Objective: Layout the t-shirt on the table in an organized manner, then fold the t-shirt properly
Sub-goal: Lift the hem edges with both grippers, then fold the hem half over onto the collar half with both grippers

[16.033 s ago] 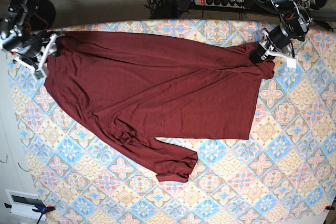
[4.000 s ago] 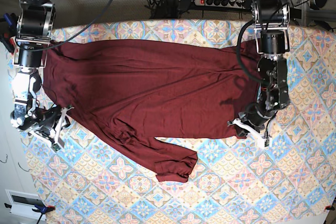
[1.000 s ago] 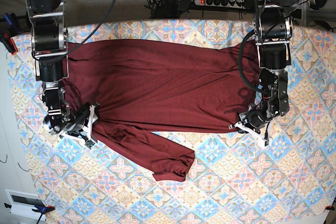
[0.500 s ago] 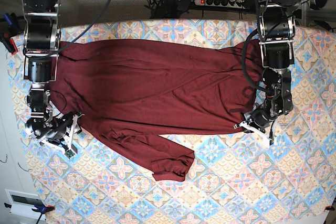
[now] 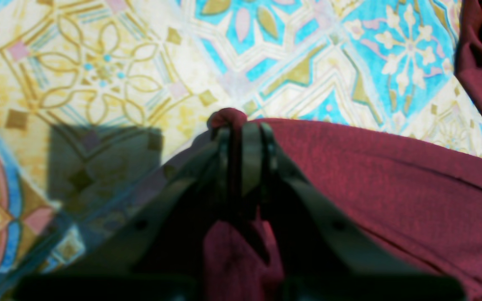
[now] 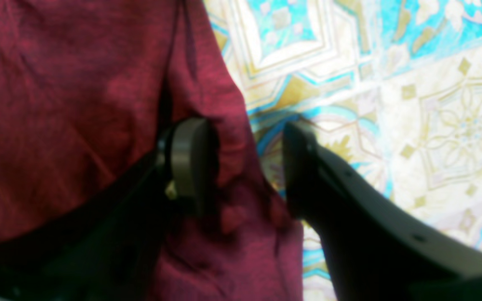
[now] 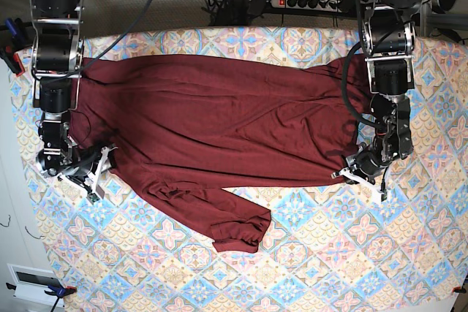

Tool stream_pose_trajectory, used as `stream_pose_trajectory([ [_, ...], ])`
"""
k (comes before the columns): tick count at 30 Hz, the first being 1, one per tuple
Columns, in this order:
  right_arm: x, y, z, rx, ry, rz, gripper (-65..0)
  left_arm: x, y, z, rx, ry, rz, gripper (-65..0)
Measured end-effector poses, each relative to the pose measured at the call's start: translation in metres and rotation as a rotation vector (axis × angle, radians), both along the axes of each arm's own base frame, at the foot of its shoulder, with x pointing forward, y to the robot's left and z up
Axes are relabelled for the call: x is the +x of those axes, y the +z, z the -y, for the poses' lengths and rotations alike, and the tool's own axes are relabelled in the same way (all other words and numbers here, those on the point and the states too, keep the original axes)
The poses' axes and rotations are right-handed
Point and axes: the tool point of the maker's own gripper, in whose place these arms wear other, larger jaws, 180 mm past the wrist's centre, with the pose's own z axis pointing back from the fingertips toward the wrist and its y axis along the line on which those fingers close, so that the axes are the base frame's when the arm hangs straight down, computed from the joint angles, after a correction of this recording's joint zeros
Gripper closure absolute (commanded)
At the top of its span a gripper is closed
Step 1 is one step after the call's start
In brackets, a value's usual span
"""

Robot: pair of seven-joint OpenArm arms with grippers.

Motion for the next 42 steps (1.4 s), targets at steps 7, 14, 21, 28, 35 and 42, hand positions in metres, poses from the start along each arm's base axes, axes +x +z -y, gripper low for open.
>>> stream_pose_trajectory([
  [7, -0.004, -0.007, -0.003, -0.009, 0.03, -0.026, -18.7, 0.0, 0.0, 0.0, -0.001, 0.0, 0.0, 0.0],
  [14, -0.003, -0.008, -0.013, -0.023, 0.076, -0.029, -0.6, 0.0, 0.0, 0.001, 0.0, -0.002, -0.001, 0.0],
  [21, 0.004, 0.018, 0.006, -0.051, 0.013, 0.026, -0.3, 0.006, 0.024, 0.01, 0.025, -0.043, 0.076, 0.0],
  [28, 0.012, 0.069, 0.037, -0.112, -0.064, 0.137, -0.3, 0.003, 0.043, 0.021, 0.044, -0.09, 0.121, 0.0],
  [35, -0.011, 0.079, 0.042, -0.189, -0.059, 0.146, -0.3, -0.013, 0.057, 0.03, 0.072, -0.128, 0.178, 0.0],
  [42, -0.04, 0.087, 0.052, -0.25, -0.079, 0.156, -0.3, -0.041, 0.061, 0.029, 0.082, -0.134, 0.196, 0.0],
])
